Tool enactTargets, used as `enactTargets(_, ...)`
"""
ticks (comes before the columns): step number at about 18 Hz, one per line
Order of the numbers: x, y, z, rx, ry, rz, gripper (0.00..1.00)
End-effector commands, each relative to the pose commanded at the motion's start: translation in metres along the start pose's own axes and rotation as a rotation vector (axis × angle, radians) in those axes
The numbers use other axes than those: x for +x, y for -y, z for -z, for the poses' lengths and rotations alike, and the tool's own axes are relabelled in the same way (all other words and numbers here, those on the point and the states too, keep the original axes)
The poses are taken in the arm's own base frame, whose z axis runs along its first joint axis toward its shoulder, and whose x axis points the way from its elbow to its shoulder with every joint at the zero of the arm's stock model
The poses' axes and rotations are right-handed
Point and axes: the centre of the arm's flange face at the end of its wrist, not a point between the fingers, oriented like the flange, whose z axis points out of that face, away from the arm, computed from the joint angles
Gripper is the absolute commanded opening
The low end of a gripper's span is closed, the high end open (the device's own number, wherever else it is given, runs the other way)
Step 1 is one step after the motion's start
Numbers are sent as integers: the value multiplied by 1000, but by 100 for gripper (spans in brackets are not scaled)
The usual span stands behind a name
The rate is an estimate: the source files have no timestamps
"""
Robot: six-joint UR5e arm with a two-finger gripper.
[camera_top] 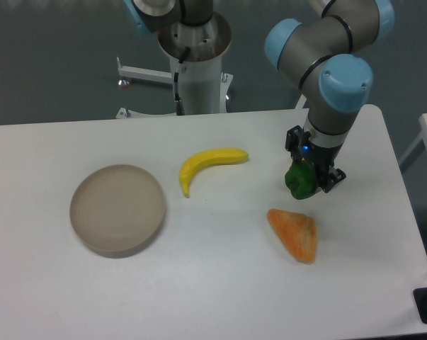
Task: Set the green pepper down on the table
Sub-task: 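Carry the held green pepper past the orange slice toward the banana, then lower the green pepper onto the table and open the gripper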
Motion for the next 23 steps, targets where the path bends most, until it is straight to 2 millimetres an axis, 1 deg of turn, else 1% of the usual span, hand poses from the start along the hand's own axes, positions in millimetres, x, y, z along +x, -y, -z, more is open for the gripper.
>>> enactTargets(2, -1, 2, -3, -1, -3, 0, 14)
enactTargets(4, -2, 3, 0, -1, 2, 2, 14)
enactTargets(5, -3, 5, 1, 3, 6, 9, 14)
enactTargets(7, -5, 14, -1, 10, 4, 6, 14)
enactTargets(8, -4, 24, -5, 19, -5, 18, 15)
enactTargets(9, -1, 43, -10, 29, -11, 28, 15)
enactTargets(10, 0, 55, -15, 30, -16, 33, 15)
enactTargets(11, -5, 71, -13, 33, -6, 38, 15)
enactTargets(13, -5, 104, -16, 36, -2, 28, 14)
enactTargets(14, -2, 122, -25, 36, -14, 34, 14)
enactTargets(16, -1, 144, -36, 34, -22, 52, 14)
enactTargets(17, 1, 159, -48, 35, -26, 54, 14)
enactTargets(18, 3, 169, -55, 46, -33, 53, 14)
enactTargets(21, 9, 200, -71, 72, -40, 106, 15)
enactTargets(23, 10, 217, -88, 76, -31, 137, 15)
